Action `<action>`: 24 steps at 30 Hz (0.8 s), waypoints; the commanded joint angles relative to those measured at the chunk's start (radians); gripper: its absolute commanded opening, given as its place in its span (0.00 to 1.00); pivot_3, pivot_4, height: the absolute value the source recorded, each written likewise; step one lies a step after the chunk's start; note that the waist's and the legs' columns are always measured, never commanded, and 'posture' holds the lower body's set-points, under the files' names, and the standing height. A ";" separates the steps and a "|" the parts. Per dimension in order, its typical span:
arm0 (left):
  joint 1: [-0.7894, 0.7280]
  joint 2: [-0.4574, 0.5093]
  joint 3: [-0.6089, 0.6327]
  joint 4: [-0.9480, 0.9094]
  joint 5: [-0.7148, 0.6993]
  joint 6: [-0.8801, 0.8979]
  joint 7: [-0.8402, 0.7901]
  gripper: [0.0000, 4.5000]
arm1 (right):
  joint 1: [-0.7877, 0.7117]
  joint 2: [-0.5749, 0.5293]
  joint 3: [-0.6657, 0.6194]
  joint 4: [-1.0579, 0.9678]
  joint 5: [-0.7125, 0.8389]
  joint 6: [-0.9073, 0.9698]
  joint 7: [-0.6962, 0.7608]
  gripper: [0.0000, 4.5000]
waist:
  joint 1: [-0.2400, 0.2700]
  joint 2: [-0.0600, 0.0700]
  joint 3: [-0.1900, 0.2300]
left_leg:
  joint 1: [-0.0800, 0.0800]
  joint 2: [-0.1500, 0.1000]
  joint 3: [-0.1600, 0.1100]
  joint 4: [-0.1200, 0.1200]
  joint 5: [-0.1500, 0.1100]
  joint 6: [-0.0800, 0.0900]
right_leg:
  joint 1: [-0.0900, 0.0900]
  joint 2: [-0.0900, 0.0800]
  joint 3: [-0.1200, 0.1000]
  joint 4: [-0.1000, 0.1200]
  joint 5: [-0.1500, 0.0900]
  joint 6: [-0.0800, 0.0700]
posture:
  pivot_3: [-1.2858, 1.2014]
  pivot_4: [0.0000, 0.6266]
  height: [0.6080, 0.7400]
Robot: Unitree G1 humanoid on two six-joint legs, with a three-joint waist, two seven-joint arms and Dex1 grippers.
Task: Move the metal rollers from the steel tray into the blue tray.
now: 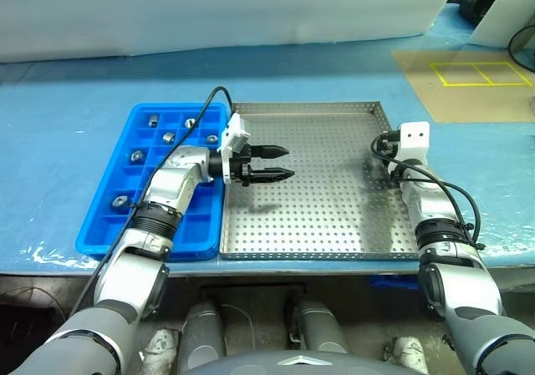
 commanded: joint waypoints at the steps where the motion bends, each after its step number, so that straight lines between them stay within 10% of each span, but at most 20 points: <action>1: -0.003 0.008 0.016 -0.032 -0.004 -0.006 0.001 0.69 | 0.029 0.025 0.041 0.022 -0.019 0.021 0.021 0.40 | -0.001 0.000 0.000 | 0.000 0.000 0.000 0.000 0.000 0.000 | 0.000 0.000 0.000 0.000 0.000 0.000 | 0.40 0.24 1.00; 16: 0.010 0.009 0.014 -0.047 -0.002 0.002 0.003 0.69 | 0.020 -0.032 0.076 0.028 -0.134 -0.168 -0.185 0.40 | -0.005 0.002 0.001 | -0.005 -0.001 0.001 -0.005 0.000 0.000 | -0.005 -0.001 0.000 -0.006 0.000 0.000 | 0.40 0.24 1.00; 24: 0.015 0.014 0.012 -0.054 -0.001 0.010 0.002 0.69 | 0.004 -0.027 0.058 0.080 -0.117 -0.148 -0.231 0.89 | 0.013 0.002 0.001 | -0.011 -0.003 0.001 -0.010 -0.002 0.003 | -0.006 -0.001 0.000 -0.015 0.002 0.003 | 0.40 0.24 1.00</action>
